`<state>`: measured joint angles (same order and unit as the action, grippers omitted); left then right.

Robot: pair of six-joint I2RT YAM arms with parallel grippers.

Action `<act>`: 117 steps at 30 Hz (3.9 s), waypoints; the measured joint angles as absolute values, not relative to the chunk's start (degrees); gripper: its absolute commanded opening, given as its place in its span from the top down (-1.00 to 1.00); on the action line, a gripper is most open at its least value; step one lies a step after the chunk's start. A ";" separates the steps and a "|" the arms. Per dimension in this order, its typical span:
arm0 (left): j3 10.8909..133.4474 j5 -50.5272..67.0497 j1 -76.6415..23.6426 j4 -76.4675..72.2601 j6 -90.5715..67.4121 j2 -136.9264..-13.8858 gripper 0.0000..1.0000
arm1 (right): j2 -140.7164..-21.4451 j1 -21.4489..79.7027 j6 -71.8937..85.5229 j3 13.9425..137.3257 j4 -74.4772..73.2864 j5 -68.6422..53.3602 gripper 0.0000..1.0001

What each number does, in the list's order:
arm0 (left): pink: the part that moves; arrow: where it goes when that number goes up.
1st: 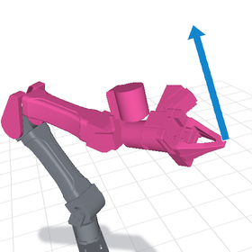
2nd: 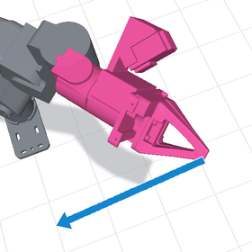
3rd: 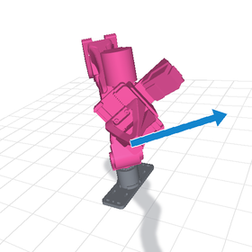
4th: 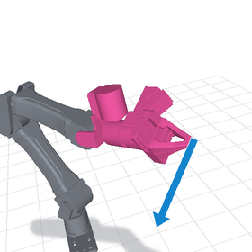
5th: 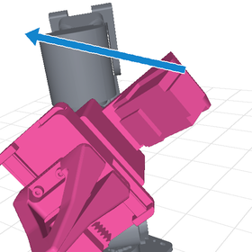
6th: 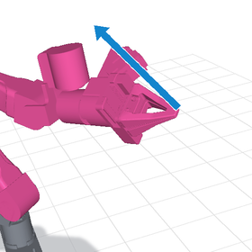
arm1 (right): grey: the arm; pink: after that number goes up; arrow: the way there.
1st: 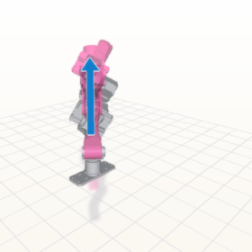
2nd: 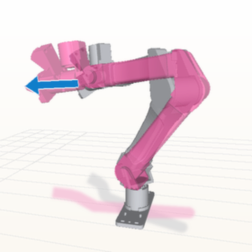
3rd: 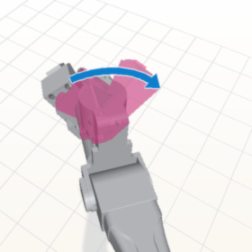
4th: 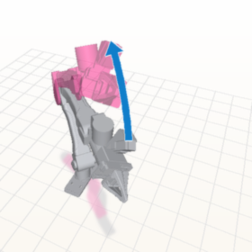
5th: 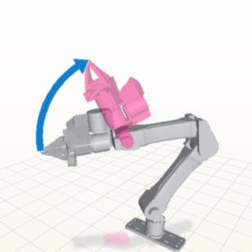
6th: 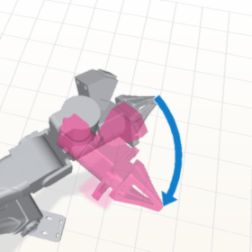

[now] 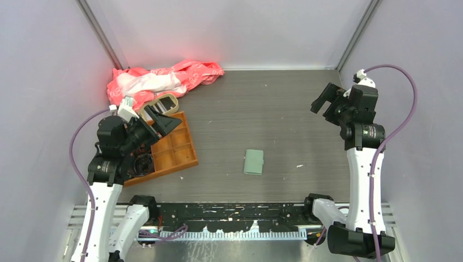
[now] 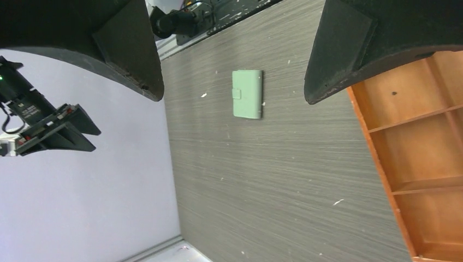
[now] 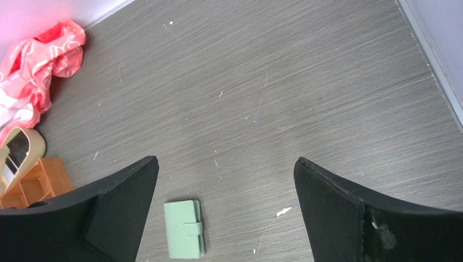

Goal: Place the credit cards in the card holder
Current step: Open the card holder at the center of the board.

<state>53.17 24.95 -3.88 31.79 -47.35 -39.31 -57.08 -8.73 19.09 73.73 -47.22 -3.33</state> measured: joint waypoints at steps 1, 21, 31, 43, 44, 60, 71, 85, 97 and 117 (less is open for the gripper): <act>52.99 25.76 -3.79 31.07 -47.79 -39.29 -0.99 | -56.97 -8.73 19.53 73.82 -47.22 -2.98 -0.99; 47.53 30.72 -9.96 28.60 -48.80 -37.58 -0.81 | -58.96 -8.84 -4.40 66.32 -49.84 -50.94 -0.99; 47.42 8.05 -44.34 32.56 -43.57 -47.16 -0.79 | -61.45 -5.37 -20.51 63.86 -55.31 -50.72 -0.99; 36.21 1.26 -44.62 15.97 -51.11 -45.32 -0.75 | -68.73 5.41 -17.41 59.18 -54.78 -42.06 -0.92; 36.18 0.73 -44.62 15.49 -51.64 -45.21 -0.74 | -69.89 6.68 -16.56 59.13 -54.43 -41.28 -0.90; 36.18 1.72 -45.06 5.19 -57.67 -60.66 -0.52 | -93.12 13.69 -4.51 59.59 -48.25 -35.42 -0.17; 36.18 3.29 -45.54 2.37 -59.27 -67.66 -0.50 | -104.44 13.78 2.17 61.98 -45.58 -36.27 0.00; 36.16 4.14 -45.65 1.89 -59.51 -71.66 -0.50 | -109.91 14.09 5.19 63.53 -44.93 -39.33 0.81; 29.98 5.72 -45.65 -8.14 -59.57 -70.35 -0.57 | -101.36 13.52 3.73 60.34 -40.80 -48.84 0.98; 22.33 14.28 -46.17 -35.86 -55.48 -63.81 -0.60 | -82.61 15.73 -21.23 60.34 -51.62 -69.91 0.97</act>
